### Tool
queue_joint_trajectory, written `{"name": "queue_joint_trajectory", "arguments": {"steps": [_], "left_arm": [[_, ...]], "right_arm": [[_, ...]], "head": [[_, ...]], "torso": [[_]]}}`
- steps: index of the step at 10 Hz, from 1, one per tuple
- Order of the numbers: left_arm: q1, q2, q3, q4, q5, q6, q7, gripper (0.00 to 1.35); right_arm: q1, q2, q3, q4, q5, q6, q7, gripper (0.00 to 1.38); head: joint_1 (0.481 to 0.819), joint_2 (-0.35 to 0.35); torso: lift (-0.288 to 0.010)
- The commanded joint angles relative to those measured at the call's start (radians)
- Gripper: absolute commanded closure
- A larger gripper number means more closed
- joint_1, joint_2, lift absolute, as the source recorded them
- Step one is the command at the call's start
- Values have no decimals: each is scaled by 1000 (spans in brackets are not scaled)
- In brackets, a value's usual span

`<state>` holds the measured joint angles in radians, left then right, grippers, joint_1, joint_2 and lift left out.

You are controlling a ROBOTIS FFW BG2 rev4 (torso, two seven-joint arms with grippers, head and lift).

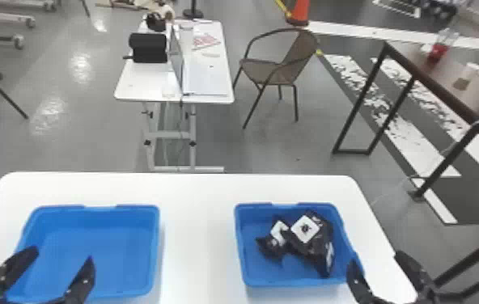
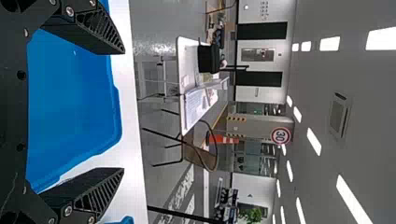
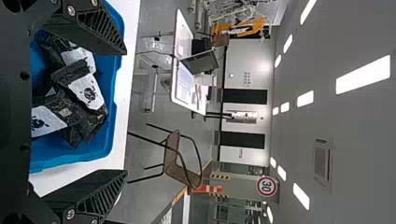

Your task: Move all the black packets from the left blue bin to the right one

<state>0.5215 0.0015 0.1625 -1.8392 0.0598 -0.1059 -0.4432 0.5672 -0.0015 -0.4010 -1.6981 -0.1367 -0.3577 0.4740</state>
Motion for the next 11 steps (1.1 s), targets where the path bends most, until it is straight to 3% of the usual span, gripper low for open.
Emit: {"name": "queue_joint_trajectory", "arguments": {"steps": [1,11], "left_arm": [[0,-4,-4,0,0,8,0,144],[-1,-4,-11,6,14,12,-2,144]], "right_arm": [[0,2,1,3,-6,3,0,121],[-7,2,10,8,-18,17,5,121]], "head": [[695,-197],[695,-200]], "torso": [[0],[0]]}}
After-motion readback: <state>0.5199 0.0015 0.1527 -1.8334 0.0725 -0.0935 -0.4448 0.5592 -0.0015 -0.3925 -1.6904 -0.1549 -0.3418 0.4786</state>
